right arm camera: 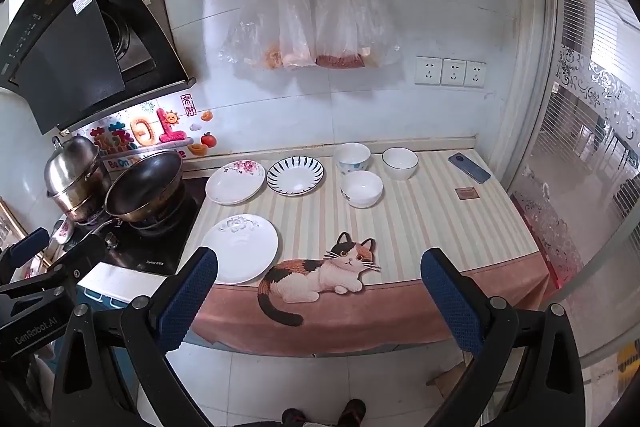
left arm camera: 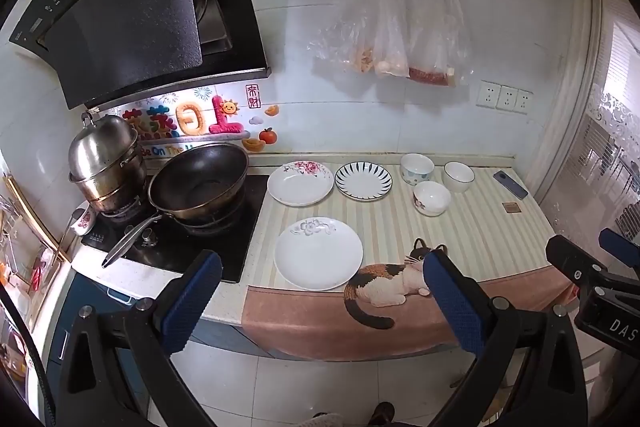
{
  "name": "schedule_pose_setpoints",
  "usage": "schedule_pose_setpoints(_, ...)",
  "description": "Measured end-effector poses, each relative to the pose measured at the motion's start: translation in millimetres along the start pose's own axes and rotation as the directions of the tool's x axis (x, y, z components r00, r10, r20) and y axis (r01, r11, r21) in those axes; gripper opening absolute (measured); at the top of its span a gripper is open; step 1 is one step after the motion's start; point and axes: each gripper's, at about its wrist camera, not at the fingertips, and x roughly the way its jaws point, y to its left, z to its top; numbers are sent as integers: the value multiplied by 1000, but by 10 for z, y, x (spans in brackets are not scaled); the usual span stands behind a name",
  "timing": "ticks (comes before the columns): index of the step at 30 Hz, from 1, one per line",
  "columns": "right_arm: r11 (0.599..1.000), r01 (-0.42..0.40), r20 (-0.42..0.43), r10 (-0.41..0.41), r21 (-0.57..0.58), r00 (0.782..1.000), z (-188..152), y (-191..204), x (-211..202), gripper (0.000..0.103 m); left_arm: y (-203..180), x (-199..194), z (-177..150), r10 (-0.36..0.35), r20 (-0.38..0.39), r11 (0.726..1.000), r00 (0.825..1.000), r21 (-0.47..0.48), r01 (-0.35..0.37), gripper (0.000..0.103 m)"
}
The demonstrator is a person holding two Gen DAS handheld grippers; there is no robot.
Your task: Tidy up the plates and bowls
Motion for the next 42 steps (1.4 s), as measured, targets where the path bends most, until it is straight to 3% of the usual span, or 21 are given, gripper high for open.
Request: schedule_pose_setpoints(42,1000,-24,8,24,-20,1000,34,116,-81,103,117,-104,9,11,18,1000,1000,-9,-11,103)
